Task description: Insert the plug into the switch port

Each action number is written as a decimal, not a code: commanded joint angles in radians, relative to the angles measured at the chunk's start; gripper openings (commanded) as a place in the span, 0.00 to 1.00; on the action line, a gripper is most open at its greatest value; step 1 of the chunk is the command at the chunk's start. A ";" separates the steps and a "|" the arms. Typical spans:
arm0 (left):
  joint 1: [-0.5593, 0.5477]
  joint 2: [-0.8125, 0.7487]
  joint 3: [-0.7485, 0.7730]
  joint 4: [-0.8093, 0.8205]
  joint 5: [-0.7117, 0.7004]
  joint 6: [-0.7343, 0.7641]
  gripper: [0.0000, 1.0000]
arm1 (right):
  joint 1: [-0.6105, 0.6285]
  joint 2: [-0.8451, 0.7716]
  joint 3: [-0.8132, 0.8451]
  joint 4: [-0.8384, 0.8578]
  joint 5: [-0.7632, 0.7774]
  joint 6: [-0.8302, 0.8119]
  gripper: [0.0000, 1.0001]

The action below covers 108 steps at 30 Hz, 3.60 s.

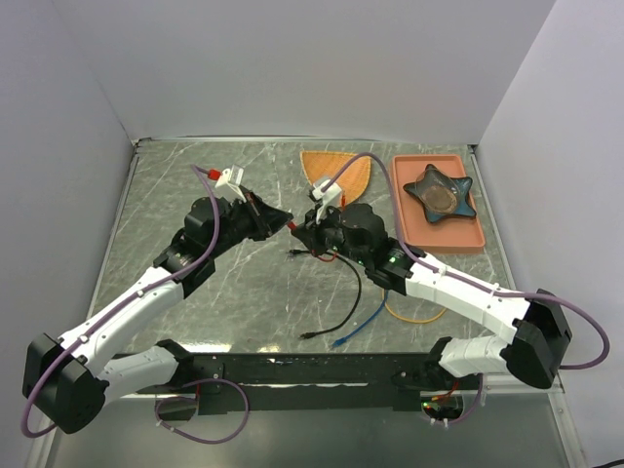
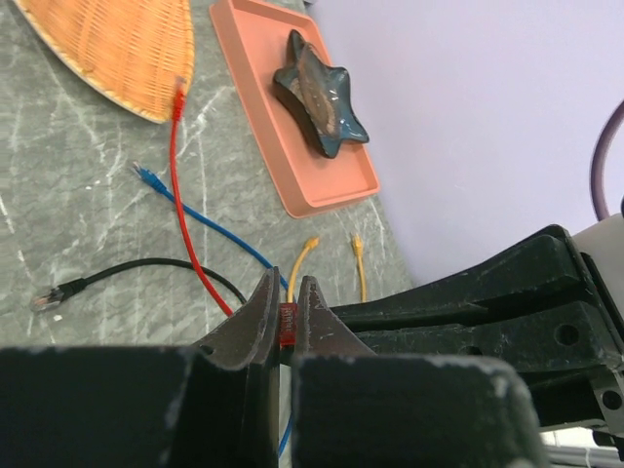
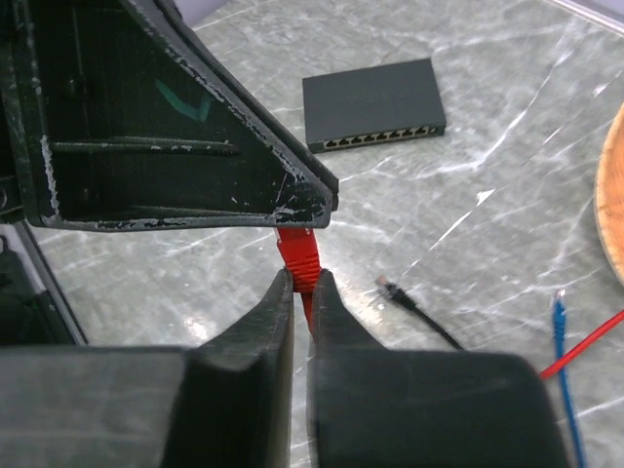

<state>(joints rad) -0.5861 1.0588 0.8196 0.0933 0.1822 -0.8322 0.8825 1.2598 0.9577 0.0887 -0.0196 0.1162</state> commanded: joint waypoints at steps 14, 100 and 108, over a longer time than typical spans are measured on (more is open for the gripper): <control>-0.003 0.049 0.082 -0.121 -0.229 0.067 0.97 | -0.089 0.001 -0.043 0.052 0.024 0.046 0.00; 0.268 0.389 0.021 -0.372 -0.306 0.159 0.92 | 0.104 0.029 -0.125 -0.170 -0.079 0.023 0.00; 0.358 0.365 -0.099 -0.342 -0.242 0.168 0.91 | 0.157 0.030 -0.125 -0.201 -0.069 0.020 0.00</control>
<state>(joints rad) -0.2424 1.4414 0.7769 -0.2459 -0.0643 -0.6514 1.0180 1.2896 0.7856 -0.0998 -0.1116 0.1371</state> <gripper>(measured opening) 0.910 0.042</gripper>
